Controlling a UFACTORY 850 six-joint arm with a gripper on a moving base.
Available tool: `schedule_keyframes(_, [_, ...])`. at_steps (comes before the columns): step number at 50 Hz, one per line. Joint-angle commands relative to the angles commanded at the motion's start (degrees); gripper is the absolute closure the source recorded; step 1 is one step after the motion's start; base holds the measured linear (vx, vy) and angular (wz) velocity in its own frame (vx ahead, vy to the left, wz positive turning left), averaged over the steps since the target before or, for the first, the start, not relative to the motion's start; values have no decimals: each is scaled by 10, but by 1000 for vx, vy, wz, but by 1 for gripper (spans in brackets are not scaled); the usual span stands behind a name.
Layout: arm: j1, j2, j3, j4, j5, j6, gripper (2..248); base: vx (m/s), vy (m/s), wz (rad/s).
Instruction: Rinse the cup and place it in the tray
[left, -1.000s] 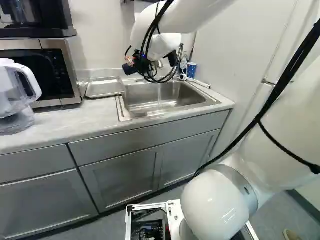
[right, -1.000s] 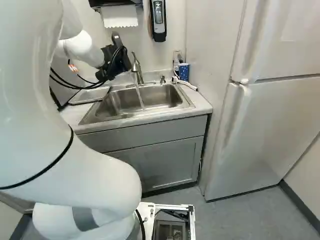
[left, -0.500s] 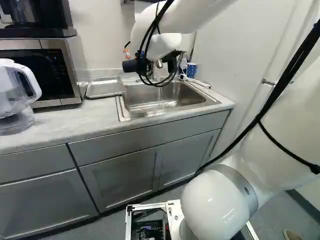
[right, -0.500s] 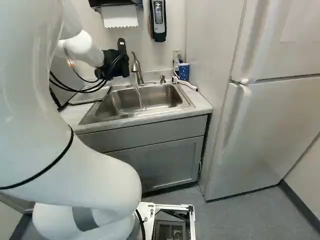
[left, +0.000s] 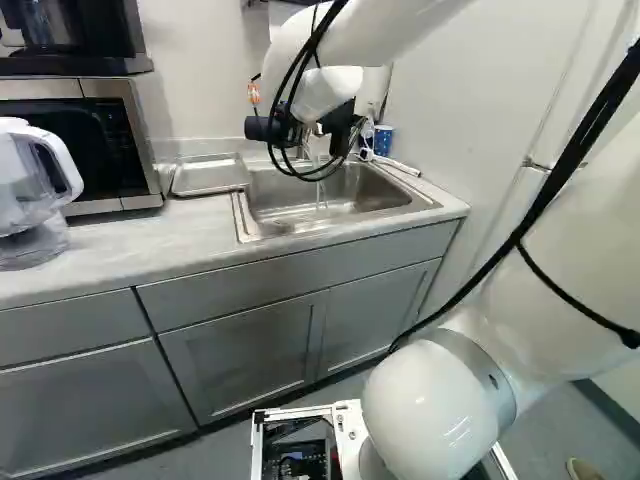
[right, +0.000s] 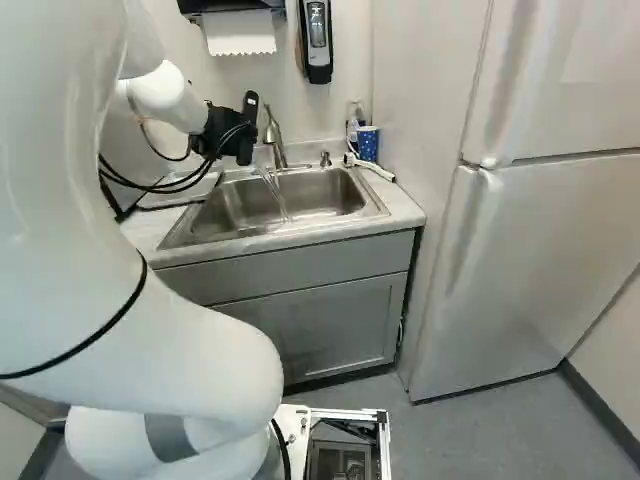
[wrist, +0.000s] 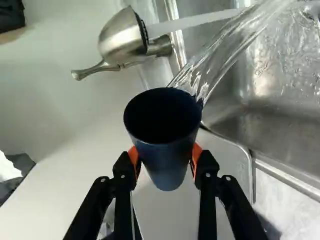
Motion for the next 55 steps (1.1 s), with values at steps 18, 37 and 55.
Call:
schedule_keyframes(18, [0, 0, 0, 0, 0, 108, 131, 0, 0, 0])
schedule_keyframes(37, [0, 0, 0, 0, 0, 217, 131, 0, 0, 0])
schedule_keyframes(55, [0, 0, 0, 0, 0, 203, 131, 0, 0, 0])
